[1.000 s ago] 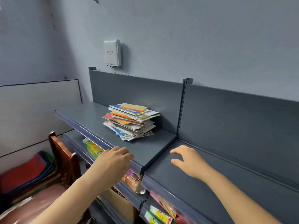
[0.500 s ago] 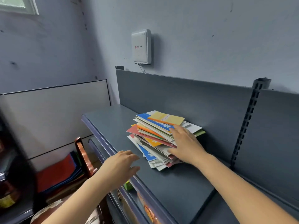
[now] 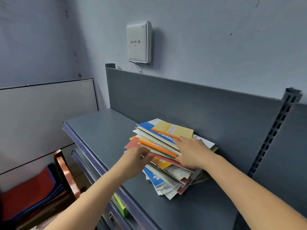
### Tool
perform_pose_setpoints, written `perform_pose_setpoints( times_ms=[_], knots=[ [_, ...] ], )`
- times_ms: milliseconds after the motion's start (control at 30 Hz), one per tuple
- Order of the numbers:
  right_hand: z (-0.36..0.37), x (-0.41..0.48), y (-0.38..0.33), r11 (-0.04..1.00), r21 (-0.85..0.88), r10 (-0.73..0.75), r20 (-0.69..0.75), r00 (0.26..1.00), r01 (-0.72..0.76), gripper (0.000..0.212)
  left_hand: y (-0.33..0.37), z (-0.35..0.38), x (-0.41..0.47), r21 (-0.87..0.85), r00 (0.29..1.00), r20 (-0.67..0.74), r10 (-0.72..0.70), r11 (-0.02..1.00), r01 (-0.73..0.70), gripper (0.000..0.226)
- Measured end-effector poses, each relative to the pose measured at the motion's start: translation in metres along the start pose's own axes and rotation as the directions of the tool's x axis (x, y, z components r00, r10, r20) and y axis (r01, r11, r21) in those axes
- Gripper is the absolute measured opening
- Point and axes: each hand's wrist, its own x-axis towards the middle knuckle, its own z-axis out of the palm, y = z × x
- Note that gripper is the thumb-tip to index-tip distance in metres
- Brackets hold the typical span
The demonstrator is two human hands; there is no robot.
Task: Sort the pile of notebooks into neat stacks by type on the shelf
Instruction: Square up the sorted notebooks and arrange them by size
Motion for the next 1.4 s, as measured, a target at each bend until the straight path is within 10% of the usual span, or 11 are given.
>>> perform_pose_setpoints(
  times_ms=[200, 467, 833, 1033, 1400],
  knots=[
    [-0.003, -0.004, -0.009, 0.998, 0.006, 0.068, 0.032, 0.997, -0.068, 0.047, -0.008, -0.008, 0.027, -0.522, 0.976, 0.173, -0.130, 0.829, 0.203, 0.042],
    [-0.018, -0.028, -0.074, 0.986, -0.025, 0.163, -0.101, 0.981, -0.166, 0.032, -0.007, -0.002, 0.040, -0.724, 0.944, 0.284, -0.165, 0.609, 0.324, 0.096],
    [-0.034, -0.024, -0.091, 0.852, 0.319, 0.426, 0.037, 0.904, -0.415, 0.057, -0.016, 0.000, 0.035, -0.835, 0.924, 0.313, -0.218, 0.401, 0.378, 0.017],
    [-0.009, 0.000, -0.023, 0.671, 0.533, 0.566, 0.082, 0.820, -0.516, 0.057, -0.049, -0.013, 0.025, -0.867, 0.916, 0.280, -0.288, 0.335, 0.370, 0.026],
    [-0.001, 0.078, 0.006, 0.744, 0.502, 0.373, 0.236, 0.897, -0.441, 0.092, -0.039, -0.002, -0.001, -0.929, 0.851, 0.282, -0.442, 0.095, 0.357, 0.039]
  ],
)
